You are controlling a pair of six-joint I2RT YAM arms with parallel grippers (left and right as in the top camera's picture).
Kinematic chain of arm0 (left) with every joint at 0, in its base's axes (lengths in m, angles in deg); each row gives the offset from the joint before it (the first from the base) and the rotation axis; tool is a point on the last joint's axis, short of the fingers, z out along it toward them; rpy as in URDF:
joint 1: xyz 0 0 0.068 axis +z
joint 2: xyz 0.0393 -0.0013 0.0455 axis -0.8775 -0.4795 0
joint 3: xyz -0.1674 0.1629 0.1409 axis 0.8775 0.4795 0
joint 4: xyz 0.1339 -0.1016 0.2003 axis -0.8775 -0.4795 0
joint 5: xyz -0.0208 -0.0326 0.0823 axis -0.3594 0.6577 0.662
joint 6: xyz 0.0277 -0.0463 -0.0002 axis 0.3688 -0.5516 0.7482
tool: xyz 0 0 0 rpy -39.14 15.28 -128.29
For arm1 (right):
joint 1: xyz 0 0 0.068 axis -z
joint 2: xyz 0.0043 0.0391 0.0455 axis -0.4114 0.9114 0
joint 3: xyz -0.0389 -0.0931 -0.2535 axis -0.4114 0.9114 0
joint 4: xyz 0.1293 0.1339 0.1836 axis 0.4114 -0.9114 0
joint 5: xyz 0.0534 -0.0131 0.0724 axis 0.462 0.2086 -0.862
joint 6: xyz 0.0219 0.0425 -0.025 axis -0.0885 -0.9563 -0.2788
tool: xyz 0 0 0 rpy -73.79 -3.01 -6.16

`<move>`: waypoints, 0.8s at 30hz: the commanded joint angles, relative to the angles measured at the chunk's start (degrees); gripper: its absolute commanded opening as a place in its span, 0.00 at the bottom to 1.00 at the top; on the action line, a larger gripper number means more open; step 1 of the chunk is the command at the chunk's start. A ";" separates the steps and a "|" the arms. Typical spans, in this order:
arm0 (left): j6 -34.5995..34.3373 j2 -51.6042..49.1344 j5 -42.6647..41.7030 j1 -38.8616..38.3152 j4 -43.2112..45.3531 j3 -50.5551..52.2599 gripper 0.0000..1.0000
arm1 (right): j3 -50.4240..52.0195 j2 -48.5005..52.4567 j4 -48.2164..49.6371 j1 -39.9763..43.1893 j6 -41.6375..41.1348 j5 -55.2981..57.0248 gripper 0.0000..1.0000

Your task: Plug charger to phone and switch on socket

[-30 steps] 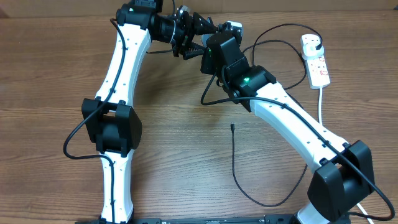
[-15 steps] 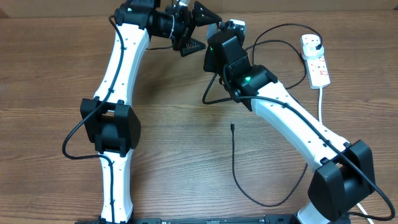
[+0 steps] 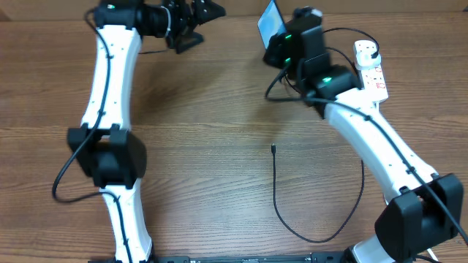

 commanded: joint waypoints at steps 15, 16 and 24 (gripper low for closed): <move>-15.78 5.03 5.20 -5.46 2.29 -1.18 1.00 | -0.87 -2.73 7.93 7.30 -37.81 -41.03 0.04; -15.80 5.03 3.80 -5.70 3.19 -1.18 1.00 | -0.87 -2.73 7.93 7.30 -39.78 -42.01 0.04; -25.40 5.05 -1.09 -6.16 3.67 -1.18 0.91 | -0.87 -2.73 11.74 6.54 -47.17 -46.93 0.04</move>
